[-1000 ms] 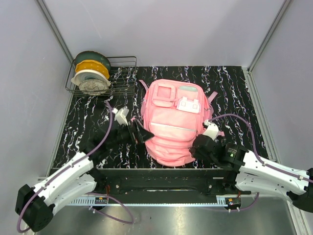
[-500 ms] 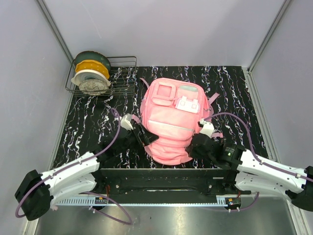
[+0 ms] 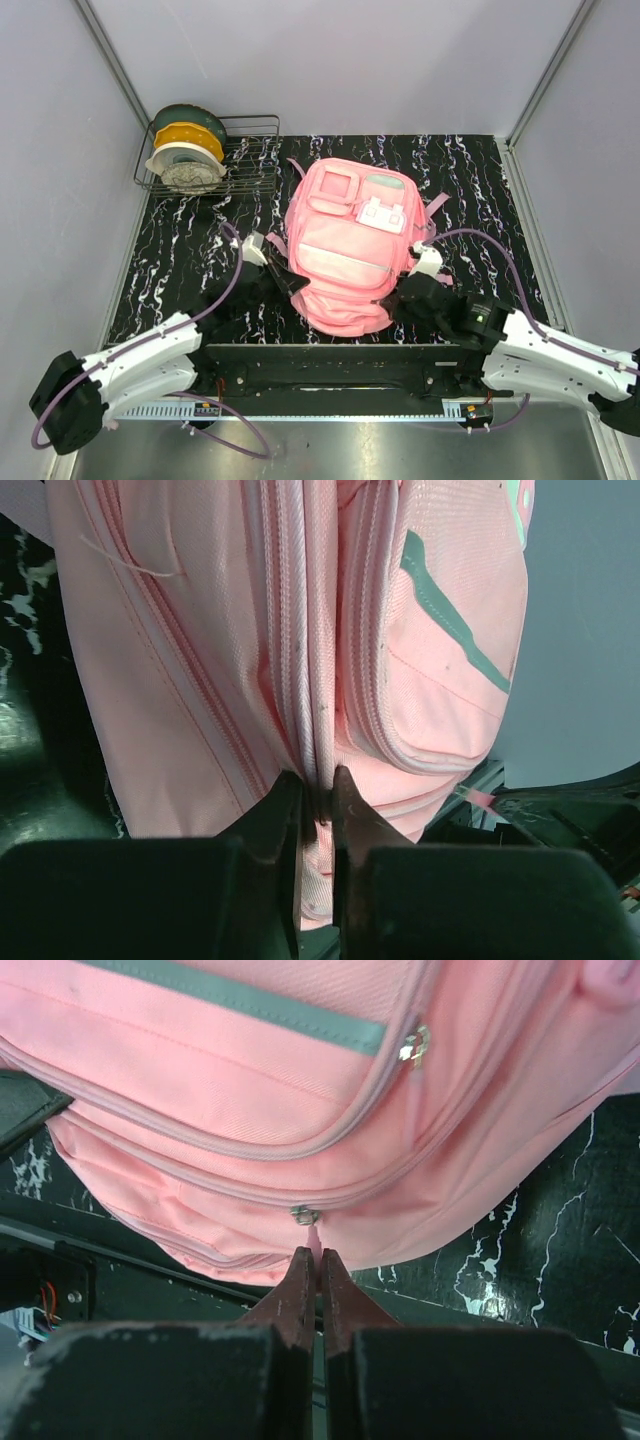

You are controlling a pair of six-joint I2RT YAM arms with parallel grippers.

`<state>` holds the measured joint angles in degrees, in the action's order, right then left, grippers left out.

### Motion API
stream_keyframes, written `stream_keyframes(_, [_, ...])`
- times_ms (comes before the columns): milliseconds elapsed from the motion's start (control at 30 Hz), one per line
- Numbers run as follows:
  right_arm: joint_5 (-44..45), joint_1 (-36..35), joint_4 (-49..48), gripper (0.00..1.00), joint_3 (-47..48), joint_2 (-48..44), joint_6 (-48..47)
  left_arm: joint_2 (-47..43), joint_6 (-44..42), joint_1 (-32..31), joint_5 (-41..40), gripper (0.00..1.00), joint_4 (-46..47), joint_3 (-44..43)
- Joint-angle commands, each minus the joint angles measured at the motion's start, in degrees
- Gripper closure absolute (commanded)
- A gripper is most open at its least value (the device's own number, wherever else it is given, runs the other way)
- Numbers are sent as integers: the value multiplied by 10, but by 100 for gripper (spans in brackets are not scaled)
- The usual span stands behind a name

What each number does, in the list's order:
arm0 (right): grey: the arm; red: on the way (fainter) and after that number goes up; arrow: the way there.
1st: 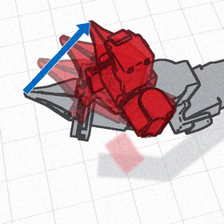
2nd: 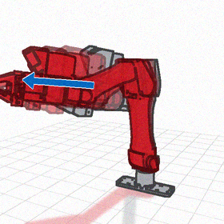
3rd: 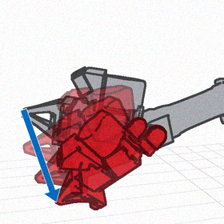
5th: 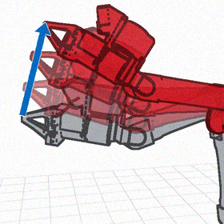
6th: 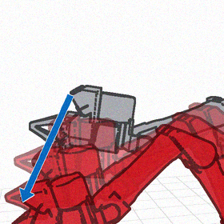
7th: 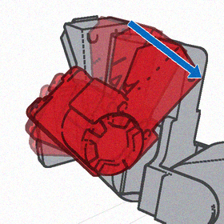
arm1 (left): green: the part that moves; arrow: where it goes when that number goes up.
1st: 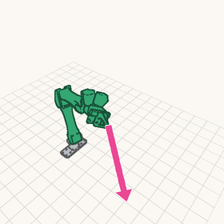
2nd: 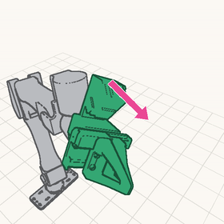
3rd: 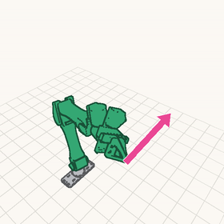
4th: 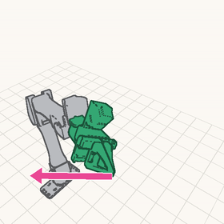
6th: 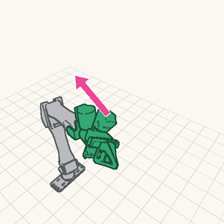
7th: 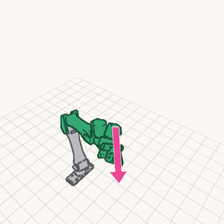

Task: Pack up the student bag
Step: Zip the student bag at the center of the board.

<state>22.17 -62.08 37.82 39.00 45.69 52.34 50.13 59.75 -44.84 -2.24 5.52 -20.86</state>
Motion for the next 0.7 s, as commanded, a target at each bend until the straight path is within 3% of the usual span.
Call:
stream_keyframes(0, [82, 3, 27, 100, 29, -53, -7, -64, -68, 39, -11, 100, -66, -37])
stream_keyframes(200, [81, 6, 37, 100, 20, -40, -7, -138, -127, 163, 73, 100, -154, -70])
stream_keyframes(333, [103, 7, 46, 100, 21, -30, -15, -132, -173, 194, 105, 100, -202, -121])
stream_keyframes(667, [170, 39, 47, 100, 8, -77, 2, -114, -163, 245, 238, 100, -166, -132])
